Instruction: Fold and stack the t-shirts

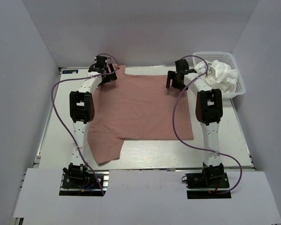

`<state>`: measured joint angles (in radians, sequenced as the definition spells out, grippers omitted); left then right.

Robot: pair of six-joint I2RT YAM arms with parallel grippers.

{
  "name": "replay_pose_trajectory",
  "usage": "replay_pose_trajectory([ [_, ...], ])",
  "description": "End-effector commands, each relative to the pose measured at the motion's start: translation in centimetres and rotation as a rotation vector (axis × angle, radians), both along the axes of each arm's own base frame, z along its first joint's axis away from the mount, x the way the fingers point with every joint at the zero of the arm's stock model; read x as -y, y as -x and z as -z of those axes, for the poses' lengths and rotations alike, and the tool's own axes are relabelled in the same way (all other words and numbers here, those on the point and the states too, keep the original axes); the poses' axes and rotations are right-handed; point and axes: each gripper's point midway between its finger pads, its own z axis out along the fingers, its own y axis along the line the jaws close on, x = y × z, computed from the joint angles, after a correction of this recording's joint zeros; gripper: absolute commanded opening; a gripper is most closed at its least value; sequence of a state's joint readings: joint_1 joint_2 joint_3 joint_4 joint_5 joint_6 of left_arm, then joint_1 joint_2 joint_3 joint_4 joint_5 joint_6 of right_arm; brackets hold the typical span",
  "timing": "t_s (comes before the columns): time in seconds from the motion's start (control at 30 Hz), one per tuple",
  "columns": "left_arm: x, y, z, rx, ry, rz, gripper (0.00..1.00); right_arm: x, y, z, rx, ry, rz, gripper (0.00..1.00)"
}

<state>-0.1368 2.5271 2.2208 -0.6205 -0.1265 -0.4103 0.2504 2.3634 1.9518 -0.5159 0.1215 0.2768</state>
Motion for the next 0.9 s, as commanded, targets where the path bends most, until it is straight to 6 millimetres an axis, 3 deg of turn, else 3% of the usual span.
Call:
replay_pose_trajectory([
  [0.0,1.9,-0.4,3.9,-0.060,0.113,0.088,1.00,2.2,-1.3,3.0,-0.079,-0.005,-0.010,0.90],
  [0.07,2.8,-1.8,2.6,0.006,0.151,0.120,1.00,1.8,-3.1,2.7,-0.035,-0.040,-0.028,0.90],
  [0.13,3.2,-3.9,0.1,0.105,0.193,0.140,1.00,2.2,-5.1,0.8,0.038,-0.051,-0.051,0.90],
  [0.23,3.7,-5.6,-5.2,0.229,0.238,0.185,1.00,0.8,-6.6,-4.1,0.170,-0.051,-0.164,0.90],
  [0.27,3.9,-5.8,-7.1,0.264,0.247,0.198,1.00,0.6,-6.9,-6.7,0.219,-0.042,-0.185,0.90],
  [0.3,4.1,-5.7,-11.1,0.324,0.254,0.213,1.00,0.4,-6.9,-8.0,0.247,-0.036,-0.203,0.90],
  [0.37,4.0,-4.7,-14.3,0.349,0.254,0.216,1.00,-1.7,-5.6,-13.4,0.333,-0.029,-0.293,0.90],
  [0.4,3.9,-3.6,-18.8,0.398,0.254,0.222,1.00,-1.9,-4.4,-15.5,0.349,-0.026,-0.300,0.90],
  [0.43,3.4,-2.3,-20.0,0.380,0.243,0.205,1.00,-2.9,-2.8,-14.7,0.317,-0.026,-0.320,0.90],
  [0.47,3.0,-0.7,-19.2,0.330,0.233,0.189,1.00,-3.8,-2.0,-18.1,0.393,-0.024,-0.332,0.90],
  [0.5,2.9,0.8,-19.7,0.312,0.216,0.174,1.00,-2.8,0.0,-14.1,0.299,0.024,-0.290,0.90],
  [0.53,2.9,3.9,-23.1,0.323,0.193,0.175,1.00,-3.3,1.3,-16.6,0.342,0.004,-0.274,0.90],
  [0.57,2.0,6.6,-19.7,0.211,0.179,0.122,1.00,-3.5,1.6,-20.5,0.457,-0.022,-0.255,0.90],
  [0.6,1.8,8.8,-19.1,0.175,0.169,0.088,1.00,-3.0,4.9,-17.3,0.378,-0.027,-0.226,0.90],
  [0.63,2.0,11.2,-18.4,0.135,0.209,0.073,1.00,-2.8,6.4,-19.1,0.420,-0.050,-0.209,0.90],
  [0.67,2.0,15.7,-16.9,0.088,0.243,0.067,1.00,-3.0,7.3,-22.3,0.510,-0.122,-0.156,0.90],
  [0.7,1.8,18.0,-16.1,0.064,0.263,0.041,1.00,-2.2,10.6,-17.9,0.417,-0.116,-0.143,0.90],
  [0.73,1.7,22.1,-11.7,-0.048,0.281,0.017,1.00,-2.1,11.8,-17.7,0.414,-0.131,-0.139,0.90],
  [0.77,2.4,24.2,-11.4,-0.070,0.363,-0.026,1.00,-1.9,13.4,-15.4,0.363,-0.152,-0.112,0.90],
  [0.8,3.2,26.5,-13.9,0.002,0.417,0.021,1.00,-1.8,15.6,-16.2,0.374,-0.178,-0.126,0.90],
  [0.83,4.0,29.7,-11.6,-0.068,0.479,0.032,1.00,-1.8,16.5,-16.1,0.364,-0.195,-0.123,0.90],
  [0.87,4.0,31.7,-11.3,-0.083,0.490,0.041,1.00,-1.5,17.7,-15.0,0.342,-0.193,-0.118,0.90],
])
